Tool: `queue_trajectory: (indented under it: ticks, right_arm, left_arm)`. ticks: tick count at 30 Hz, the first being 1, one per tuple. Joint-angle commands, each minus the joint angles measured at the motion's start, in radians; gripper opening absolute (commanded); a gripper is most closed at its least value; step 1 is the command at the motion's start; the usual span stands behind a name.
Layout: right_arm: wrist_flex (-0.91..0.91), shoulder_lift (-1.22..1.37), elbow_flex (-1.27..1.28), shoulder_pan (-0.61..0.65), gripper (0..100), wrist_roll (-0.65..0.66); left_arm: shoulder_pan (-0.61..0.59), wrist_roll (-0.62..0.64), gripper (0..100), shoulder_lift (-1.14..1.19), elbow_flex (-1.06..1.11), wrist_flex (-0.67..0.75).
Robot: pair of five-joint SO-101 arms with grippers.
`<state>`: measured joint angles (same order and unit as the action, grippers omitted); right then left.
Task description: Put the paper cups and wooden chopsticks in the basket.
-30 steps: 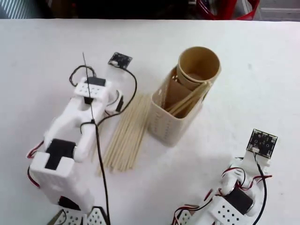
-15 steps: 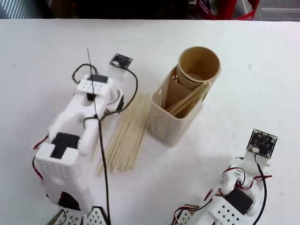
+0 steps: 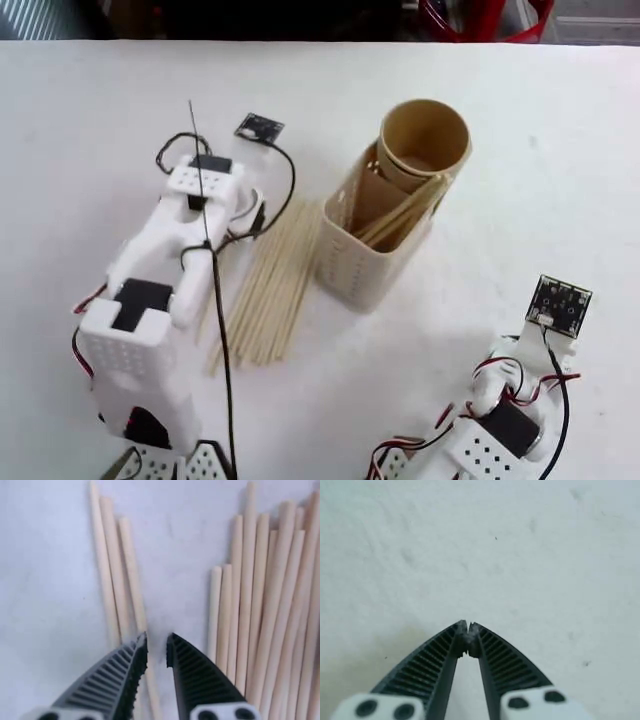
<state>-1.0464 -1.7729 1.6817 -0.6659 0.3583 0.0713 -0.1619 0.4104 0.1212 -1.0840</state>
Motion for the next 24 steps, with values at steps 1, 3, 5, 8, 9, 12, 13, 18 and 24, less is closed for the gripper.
queue_trajectory:
  ticks: [1,3,5,8,9,12,13,18,24]
  right_arm:
    - [-0.002,0.005,0.011,-0.008,1.8,0.008]
    - [-0.002,0.005,0.011,-0.008,1.8,0.008]
    - [-0.002,0.005,0.011,-0.008,1.8,0.008]
    - [-0.002,0.005,0.011,-0.008,1.8,0.008]
    - [-0.002,0.005,0.011,-0.008,1.8,0.008]
    - [-0.002,0.005,0.011,-0.008,1.8,0.008]
    - [-0.002,0.005,0.011,-0.008,1.8,0.008]
    - [-0.002,0.005,0.011,-0.008,1.8,0.008]
    - [-0.002,0.005,0.011,-0.008,1.8,0.008]
  left_arm:
    - [-0.031,0.012,9,-0.001,-0.049,-0.014]
    - [-0.051,0.012,9,0.002,-0.064,-0.015]
    - [-0.059,0.012,11,0.002,-0.068,-0.015]
    - [-0.053,0.012,12,0.002,-0.066,-0.015]
    - [-0.051,0.012,12,0.004,-0.064,-0.015]
    - [-0.051,0.011,12,0.004,-0.064,-0.015]
    - [-0.050,0.009,12,0.004,-0.064,-0.017]
    - [-0.025,0.012,12,0.036,-0.074,-0.029]
    - [-0.033,0.012,12,0.119,-0.189,-0.124]
